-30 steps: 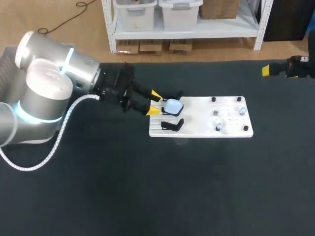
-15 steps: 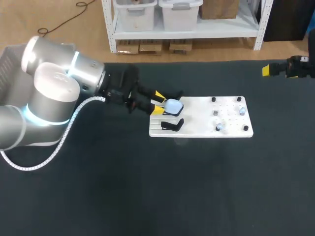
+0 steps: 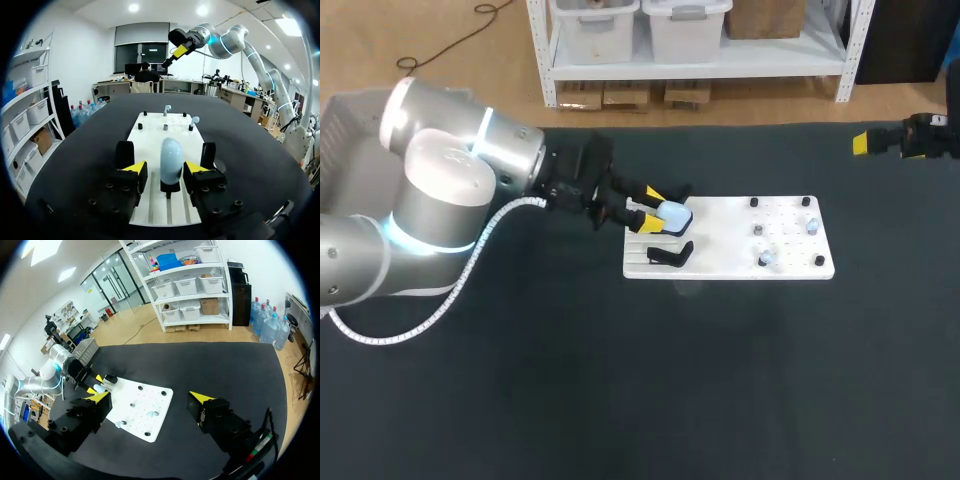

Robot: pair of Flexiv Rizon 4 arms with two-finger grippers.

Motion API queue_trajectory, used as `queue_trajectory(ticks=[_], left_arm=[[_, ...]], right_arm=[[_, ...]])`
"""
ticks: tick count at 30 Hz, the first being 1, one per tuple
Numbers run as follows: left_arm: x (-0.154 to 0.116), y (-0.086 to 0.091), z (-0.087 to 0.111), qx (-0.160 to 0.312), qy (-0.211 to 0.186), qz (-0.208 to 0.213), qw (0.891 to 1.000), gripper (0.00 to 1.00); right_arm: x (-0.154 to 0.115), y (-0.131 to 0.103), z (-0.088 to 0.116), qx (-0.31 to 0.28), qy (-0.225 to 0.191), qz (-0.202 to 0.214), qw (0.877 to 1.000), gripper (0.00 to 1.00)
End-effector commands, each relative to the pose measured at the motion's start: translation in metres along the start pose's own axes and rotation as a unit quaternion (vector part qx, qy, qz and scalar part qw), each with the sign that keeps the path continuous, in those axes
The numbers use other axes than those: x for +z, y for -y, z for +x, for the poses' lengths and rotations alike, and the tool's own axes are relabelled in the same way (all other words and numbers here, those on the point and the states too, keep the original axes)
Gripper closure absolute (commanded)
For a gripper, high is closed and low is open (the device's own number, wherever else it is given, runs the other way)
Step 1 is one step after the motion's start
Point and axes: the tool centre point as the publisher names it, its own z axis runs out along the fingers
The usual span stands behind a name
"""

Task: Pick up each earbud case from the left stands, insert the matching earbuds, close the lid, and place the case in the box.

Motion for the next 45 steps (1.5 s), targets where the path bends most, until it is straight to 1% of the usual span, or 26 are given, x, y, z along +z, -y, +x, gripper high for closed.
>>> queue_trajectory(ticks=[1, 10, 21, 32, 35, 38, 41, 42, 44, 45], left_arm=[[0.004, -0.005, 0.001, -0.001, 0.002, 0.004, 1.000, 0.56], [0.009, -0.002, 0.001, 0.008, 0.005, 0.003, 1.000, 0.56], [0.010, 0.001, 0.002, 0.003, 0.009, 0.003, 1.000, 0.61], [0.010, 0.005, 0.006, -0.001, 0.016, 0.001, 1.000, 0.64], [0.010, 0.005, 0.006, -0.002, 0.018, 0.001, 1.000, 0.66], [0.010, 0.005, 0.006, -0.001, 0.019, 0.000, 1.000, 0.71], [0.010, 0.006, 0.005, 0.001, 0.021, 0.000, 1.000, 0.72], [0.010, 0.006, 0.004, 0.001, 0.021, 0.000, 1.000, 0.74], [0.010, 0.007, 0.004, 0.002, 0.022, 0.001, 1.000, 0.82], [0.010, 0.007, 0.003, 0.003, 0.022, 0.001, 1.000, 0.88]], right_arm=[[0.000, 0.000, 0.000, 0.000, 0.000, -0.001, 1.000, 0.00], [0.000, 0.000, 0.000, 0.000, 0.000, -0.001, 1.000, 0.00], [0.000, 0.000, 0.000, 0.000, 0.000, -0.001, 1.000, 0.00], [0.000, 0.000, 0.000, 0.000, 0.000, -0.001, 1.000, 0.00], [0.000, 0.000, 0.000, 0.000, 0.000, -0.001, 1.000, 0.00], [0.000, 0.000, 0.000, 0.000, 0.000, -0.001, 1.000, 0.00], [0.000, 0.000, 0.000, 0.000, 0.000, -0.001, 1.000, 0.00], [0.000, 0.000, 0.000, 0.000, 0.000, -0.001, 1.000, 0.00], [0.000, 0.000, 0.000, 0.000, 0.000, -0.001, 1.000, 0.00], [0.000, 0.000, 0.000, 0.000, 0.000, -0.001, 1.000, 0.00]])
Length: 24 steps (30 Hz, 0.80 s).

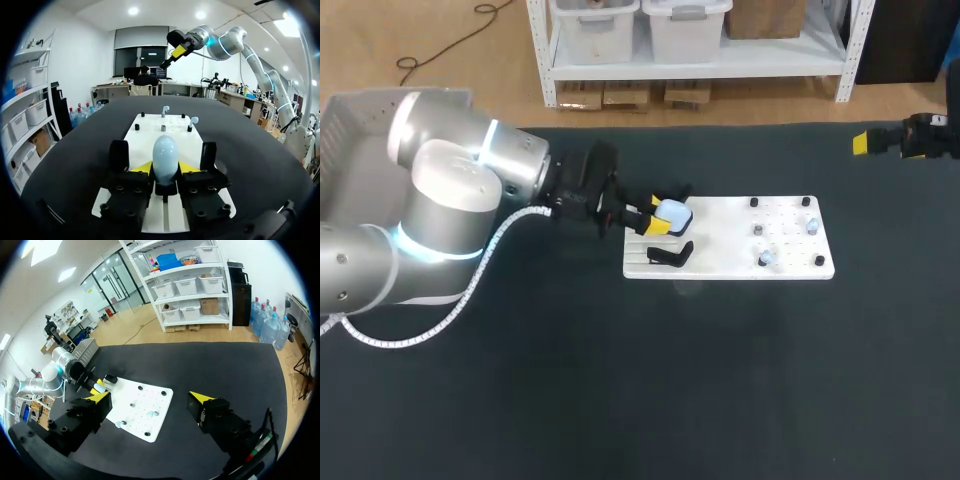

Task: Pick up each earbud case from the left stands, insert the matching earbuds, close the lid, and place the case in the box.

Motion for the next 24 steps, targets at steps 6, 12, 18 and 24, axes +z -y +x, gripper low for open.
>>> queue_trajectory(ticks=[6, 12, 18, 24], left_arm=[[-0.003, 0.008, -0.005, 0.007, 0.008, 0.000, 1.000, 1.00], [-0.016, 0.015, -0.018, 0.007, 0.030, -0.003, 1.000, 1.00], [-0.032, 0.029, -0.051, 0.011, 0.080, -0.014, 0.997, 1.00], [-0.043, 0.043, -0.084, 0.011, 0.131, -0.005, 0.991, 1.00]], right_arm=[[0.000, 0.000, 0.000, 0.000, 0.000, -0.001, 1.000, 0.00], [0.000, 0.000, 0.000, 0.000, 0.000, -0.001, 1.000, 0.00], [0.000, 0.000, 0.000, 0.000, 0.000, -0.001, 1.000, 0.00], [0.000, 0.000, 0.000, 0.000, 0.000, -0.001, 1.000, 0.00]])
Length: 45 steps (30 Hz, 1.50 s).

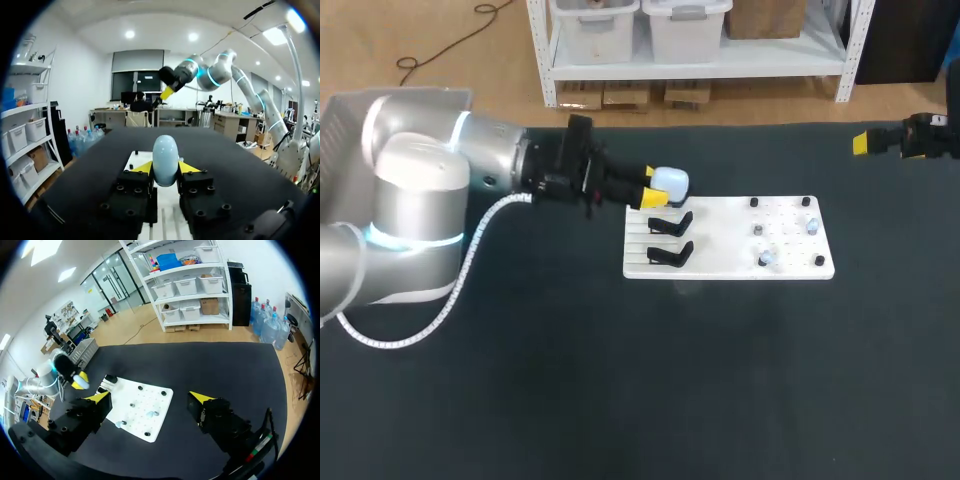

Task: Pick up each earbud case from the left stands, insert the matching earbuds, close the lid, and place the case in the box.

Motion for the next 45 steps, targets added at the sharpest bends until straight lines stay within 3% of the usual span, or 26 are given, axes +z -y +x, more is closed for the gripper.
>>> queue_trajectory(ticks=[1, 6, 34, 45], left_arm=[[-0.006, 0.019, -0.013, 0.001, 0.019, -0.017, 1.000, 1.00], [-0.008, 0.027, -0.028, 0.013, 0.037, -0.018, 0.999, 1.00], [-0.008, 0.027, -0.028, 0.013, 0.037, -0.018, 0.999, 1.00], [-0.004, 0.030, -0.029, 0.033, 0.070, -0.034, 0.996, 1.00]], right_arm=[[0.000, 0.000, 0.000, 0.000, 0.000, -0.001, 1.000, 0.00], [0.000, 0.000, 0.000, 0.000, 0.000, -0.001, 1.000, 0.00], [0.000, 0.000, 0.000, 0.000, 0.000, -0.001, 1.000, 0.00], [-0.014, -0.053, 0.007, -0.063, -0.017, -0.035, 0.997, 0.00]])
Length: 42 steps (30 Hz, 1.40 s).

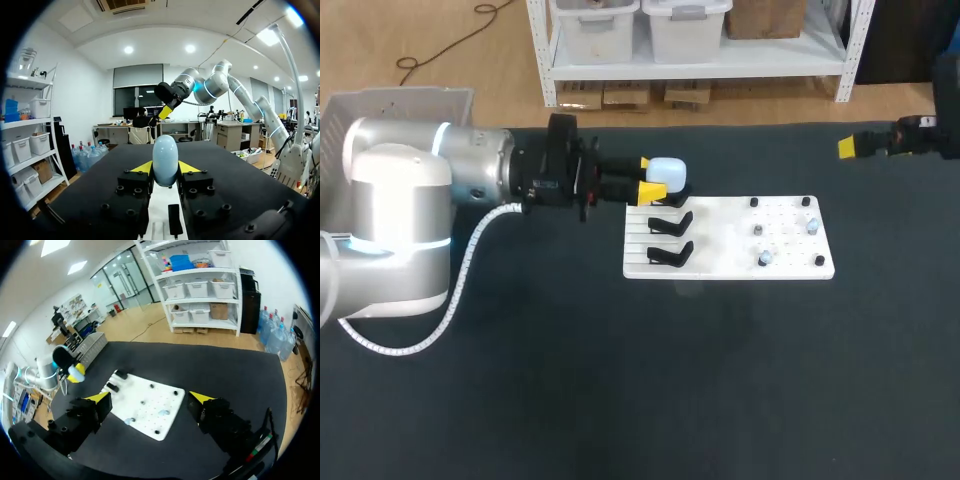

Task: Pick up each earbud case from the left stands, insert the matching earbuds, close the lid, and place the case in the box.

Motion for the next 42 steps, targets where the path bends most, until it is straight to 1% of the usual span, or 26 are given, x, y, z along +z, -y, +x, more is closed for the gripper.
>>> queue_trajectory(ticks=[1, 5, 10, 18, 24, 33, 42], left_arm=[[0.002, 0.006, 0.005, 0.006, 0.017, -0.011, 1.000, 1.00], [0.003, 0.006, 0.005, 0.011, 0.021, -0.012, 1.000, 1.00], [0.007, 0.006, 0.007, 0.009, 0.025, -0.008, 1.000, 1.00], [0.011, 0.005, 0.010, -0.002, 0.036, 0.003, 0.999, 1.00], [0.013, 0.003, 0.012, -0.003, 0.037, 0.008, 0.999, 1.00], [0.014, 0.000, 0.014, -0.006, 0.038, 0.016, 0.999, 1.00], [0.013, -0.001, 0.014, -0.005, 0.038, 0.015, 0.999, 1.00]], right_arm=[[-0.007, -0.023, 0.002, -0.016, -0.011, -0.012, 1.000, 0.00], [-0.002, -0.047, 0.006, -0.041, -0.027, -0.020, 0.999, 0.00], [0.001, -0.073, 0.010, -0.070, -0.034, -0.024, 0.997, 0.00], [0.010, -0.104, 0.016, -0.100, -0.058, -0.018, 0.993, 0.00], [0.021, -0.121, 0.020, -0.120, -0.081, -0.011, 0.989, 0.00], [0.035, -0.148, 0.030, -0.124, -0.115, -0.012, 0.986, 0.00], [0.050, -0.164, 0.035, -0.121, -0.134, -0.011, 0.984, 0.00]])
